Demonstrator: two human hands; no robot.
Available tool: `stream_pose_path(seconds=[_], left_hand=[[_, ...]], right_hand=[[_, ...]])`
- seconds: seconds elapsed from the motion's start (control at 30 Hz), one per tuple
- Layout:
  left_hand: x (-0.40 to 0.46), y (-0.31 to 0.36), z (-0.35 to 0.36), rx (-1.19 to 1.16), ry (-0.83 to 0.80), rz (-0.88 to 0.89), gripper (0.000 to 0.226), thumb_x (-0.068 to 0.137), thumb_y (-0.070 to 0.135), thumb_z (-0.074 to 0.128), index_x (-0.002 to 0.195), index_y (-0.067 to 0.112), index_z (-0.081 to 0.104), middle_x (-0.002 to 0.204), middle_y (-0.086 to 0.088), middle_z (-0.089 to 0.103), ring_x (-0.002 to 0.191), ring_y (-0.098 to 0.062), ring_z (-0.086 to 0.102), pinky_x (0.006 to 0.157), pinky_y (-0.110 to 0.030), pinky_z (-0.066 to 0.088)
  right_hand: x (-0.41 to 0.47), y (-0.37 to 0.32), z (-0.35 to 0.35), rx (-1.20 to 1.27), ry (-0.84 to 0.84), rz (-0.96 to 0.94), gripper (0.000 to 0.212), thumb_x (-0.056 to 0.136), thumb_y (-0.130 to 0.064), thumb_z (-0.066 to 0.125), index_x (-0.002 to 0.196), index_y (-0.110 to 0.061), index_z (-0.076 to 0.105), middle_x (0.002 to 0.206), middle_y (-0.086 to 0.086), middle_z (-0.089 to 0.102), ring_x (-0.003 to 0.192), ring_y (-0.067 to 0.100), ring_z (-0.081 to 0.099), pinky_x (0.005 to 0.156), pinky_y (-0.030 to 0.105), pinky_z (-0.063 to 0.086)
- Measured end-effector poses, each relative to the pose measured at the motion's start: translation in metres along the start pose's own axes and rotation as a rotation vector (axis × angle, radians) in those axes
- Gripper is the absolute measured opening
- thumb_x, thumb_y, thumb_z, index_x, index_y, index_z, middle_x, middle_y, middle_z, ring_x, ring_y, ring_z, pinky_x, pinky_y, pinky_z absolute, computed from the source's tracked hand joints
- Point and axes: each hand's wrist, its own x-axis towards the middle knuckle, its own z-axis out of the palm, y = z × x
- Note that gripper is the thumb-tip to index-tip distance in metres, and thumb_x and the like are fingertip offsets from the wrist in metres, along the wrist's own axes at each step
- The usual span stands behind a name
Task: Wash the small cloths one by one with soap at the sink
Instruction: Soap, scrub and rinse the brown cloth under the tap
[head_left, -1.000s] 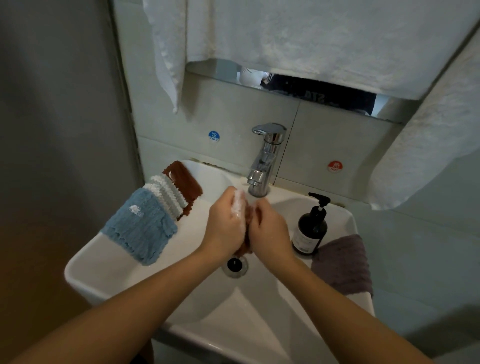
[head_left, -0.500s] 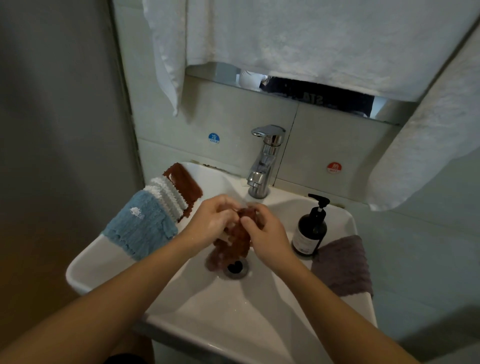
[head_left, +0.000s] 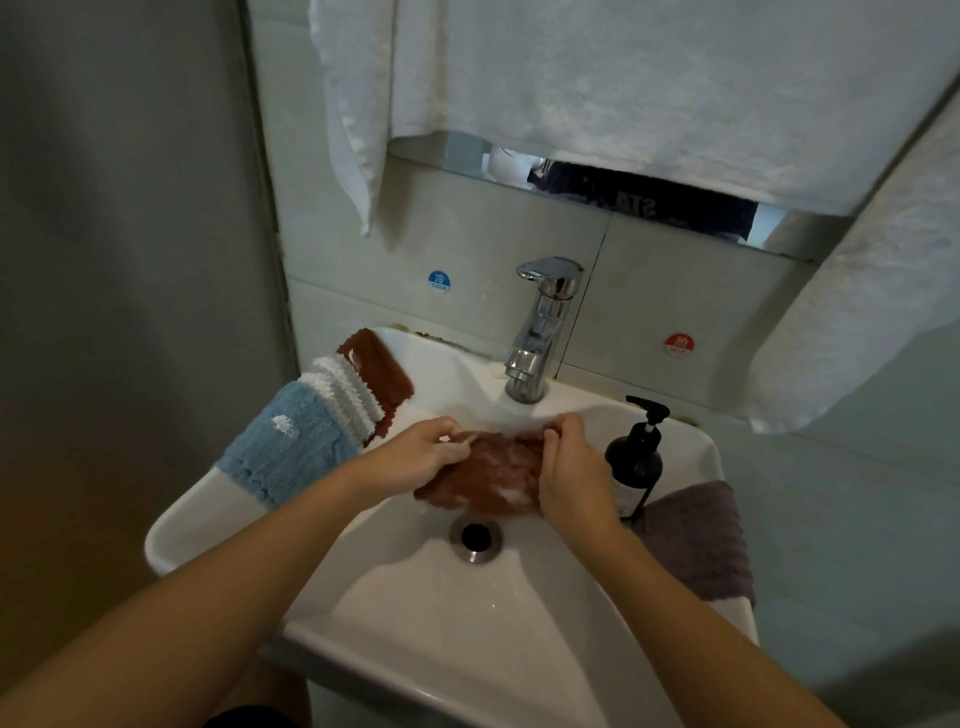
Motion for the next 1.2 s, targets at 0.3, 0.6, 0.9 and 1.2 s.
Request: stream_pose_path(seconds=[0.3,0.6,0.9,1.2], left_hand=[[-0.008,0.04,0.063,-0.304,0.326,0.156,0.042,0.107,0.027,0.033,0.07,0.015,0.051,0.059,0.005,0.056,0.06,-0.008,0.053,0.059,-0.022,0.043],[-0.014,0.035,0.069,-0.197,0.26,0.254,0.008,0.102,0.015,0.046,0.097,0.02,0.05,0.081,0.006,0.061,0.071,-0.005,0.06,0.061,-0.022,0.05],[-0.011,0.034,0.063,-0.155,0.343,0.193,0.02,0.102,0.024,0.043,0.091,0.018,0.059,0.079,-0.003,0.068,0.071,-0.019,0.067,0.065,-0.038,0.058],[-0.007,0.023,0.056,-0.127,0.486,0.241,0.012,0.102,0.019,0.046,0.095,0.026,0.052,0.082,0.006,0.064,0.073,-0.001,0.061,0.065,-0.019,0.05]], right_hand=[[-0.012,-0.049,0.023,0.544,0.25,0.168,0.026,0.104,-0.023,0.037,0.082,-0.017,0.051,0.072,0.0,0.056,0.068,0.015,0.053,0.066,0.039,0.045],[-0.005,-0.042,0.016,0.605,0.284,0.204,0.026,0.104,-0.019,0.038,0.081,-0.016,0.049,0.071,-0.001,0.054,0.065,0.013,0.051,0.061,0.032,0.04],[-0.005,-0.054,0.007,0.64,0.273,0.144,0.019,0.103,-0.018,0.04,0.089,-0.018,0.053,0.078,-0.003,0.058,0.07,0.004,0.056,0.062,0.019,0.045],[-0.029,-0.054,0.026,0.484,0.04,0.248,0.018,0.101,-0.024,0.044,0.087,-0.015,0.05,0.079,0.003,0.06,0.078,0.023,0.059,0.074,0.042,0.049]])
